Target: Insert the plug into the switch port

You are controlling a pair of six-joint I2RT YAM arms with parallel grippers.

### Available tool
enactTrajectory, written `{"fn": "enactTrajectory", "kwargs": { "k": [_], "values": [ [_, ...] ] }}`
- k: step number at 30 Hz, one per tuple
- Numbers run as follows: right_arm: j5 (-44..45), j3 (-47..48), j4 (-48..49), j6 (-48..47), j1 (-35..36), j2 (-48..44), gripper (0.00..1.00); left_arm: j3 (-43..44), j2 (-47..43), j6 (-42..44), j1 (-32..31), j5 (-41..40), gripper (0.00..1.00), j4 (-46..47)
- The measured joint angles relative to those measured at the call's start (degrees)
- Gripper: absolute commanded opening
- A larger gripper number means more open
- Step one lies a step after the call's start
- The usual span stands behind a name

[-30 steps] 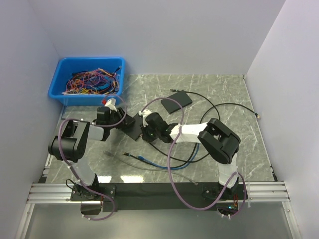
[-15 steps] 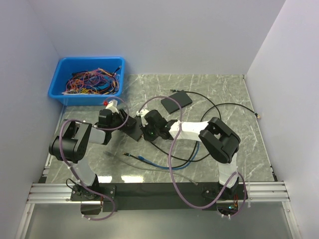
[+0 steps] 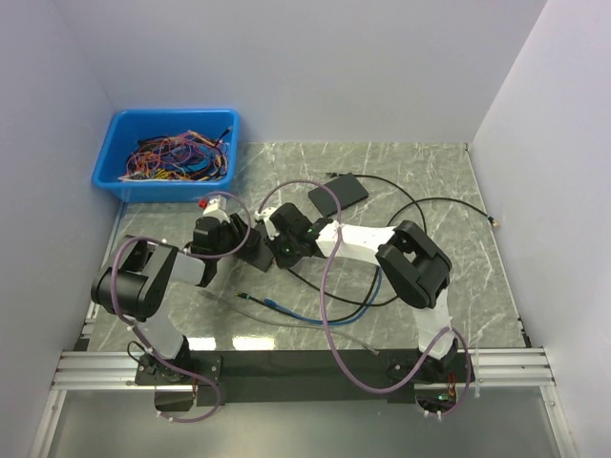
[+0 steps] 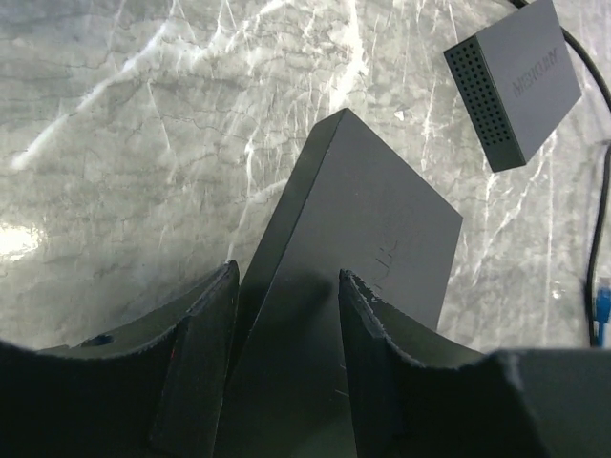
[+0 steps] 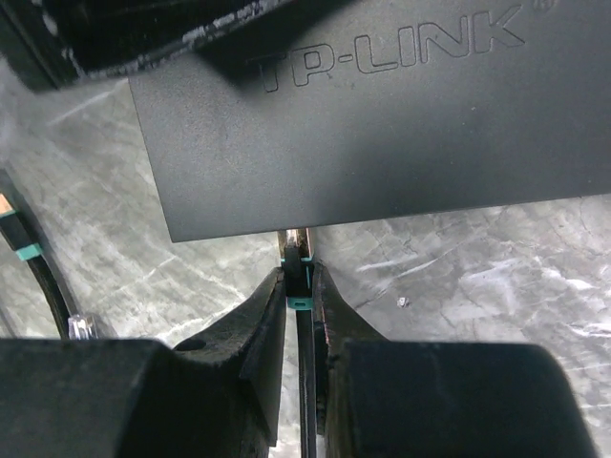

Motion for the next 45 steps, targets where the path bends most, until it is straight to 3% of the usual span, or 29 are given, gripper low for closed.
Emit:
{"fn": "enactTrajectory", "kwargs": {
  "k": [15,28,41,45],
  "values": [
    [-0.66,9.81,-12.22,-5.2,0.11,4.39,0.0,-0.87,-0.04,2.34,-5.14,-10.05,0.5,1.57],
    [-1.49,10.62,-12.94,-4.76,-0.04,4.94,0.0,0.0,0.87,4.09,-9.64,-19.63,0.49,2.45],
    [-1.66,11.93,-14.12,-2.8,-0.22,5.31,0.0,-0.04,1.2,4.02,-11.19,-23.43,0.5,2.97],
    [-1.53,12.02,-14.38,-2.78,-0.22,5.4,0.12,0.04,0.9,3.87,-11.32,-23.76,0.5,2.47]
  ]
}}
